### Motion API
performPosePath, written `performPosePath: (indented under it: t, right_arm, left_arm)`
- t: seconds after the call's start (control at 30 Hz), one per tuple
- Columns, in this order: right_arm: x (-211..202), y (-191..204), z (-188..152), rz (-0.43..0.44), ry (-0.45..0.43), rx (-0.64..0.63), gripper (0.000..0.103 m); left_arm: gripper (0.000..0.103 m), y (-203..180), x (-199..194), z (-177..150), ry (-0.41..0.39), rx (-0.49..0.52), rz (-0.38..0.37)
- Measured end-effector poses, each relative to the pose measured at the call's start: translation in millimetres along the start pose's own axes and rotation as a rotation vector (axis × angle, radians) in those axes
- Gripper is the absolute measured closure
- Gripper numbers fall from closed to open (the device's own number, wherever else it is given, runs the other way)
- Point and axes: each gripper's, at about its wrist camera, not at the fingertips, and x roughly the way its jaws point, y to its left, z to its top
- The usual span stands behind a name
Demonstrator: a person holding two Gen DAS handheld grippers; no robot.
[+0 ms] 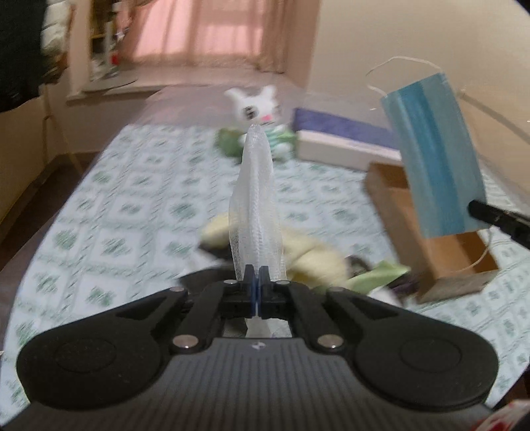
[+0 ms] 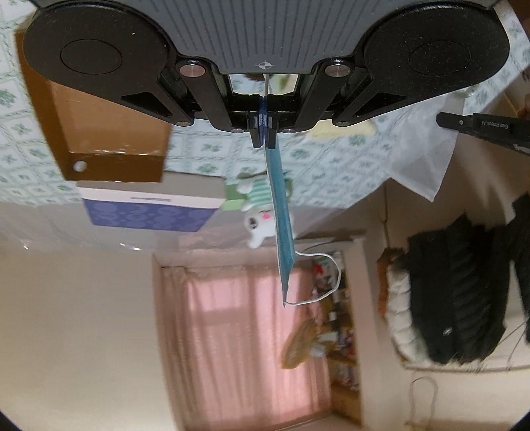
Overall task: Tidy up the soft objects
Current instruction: 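Carry the plastic bag and blue mask over the cardboard box with both grippers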
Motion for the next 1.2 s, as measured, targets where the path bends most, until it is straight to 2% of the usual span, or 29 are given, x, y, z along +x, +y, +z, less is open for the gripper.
performPosePath:
  t: [0.4, 0.63, 0.9, 1.0, 1.03, 1.1, 1.2]
  right_arm:
    - [-51, -98, 25, -0.149, 0.011, 0.157, 0.103]
    - [-54, -150, 28, -0.220, 0.061, 0.217, 0.103]
    - [-33, -179, 16, -0.225, 0.144, 0.221, 0.103]
    - [-23, -186, 8, -0.219, 0.177, 0.234, 0.103]
    - [-21, -189, 6, -0.218, 0.185, 0.242, 0.103]
    - [-18, -193, 2, -0.214, 0.199, 0.260, 0.103]
    - [-14, -200, -3, -0.201, 0.219, 0.276, 0.103]
  left_arm:
    - [0.103, -149, 63, 78, -0.036, 0.045, -0.291]
    - [0.102, -218, 121, 99, 0.007, 0.018, -0.395]
    - [0.102, -247, 214, 77, 0.178, -0.069, -0.410]
    - [0.098, -252, 240, 63, 0.261, -0.043, -0.377]
    - [0.098, -252, 246, 60, 0.271, -0.033, -0.365]
    - [0.084, -249, 249, 56, 0.271, -0.011, -0.354]
    - [0.079, -245, 245, 56, 0.247, 0.025, -0.315]
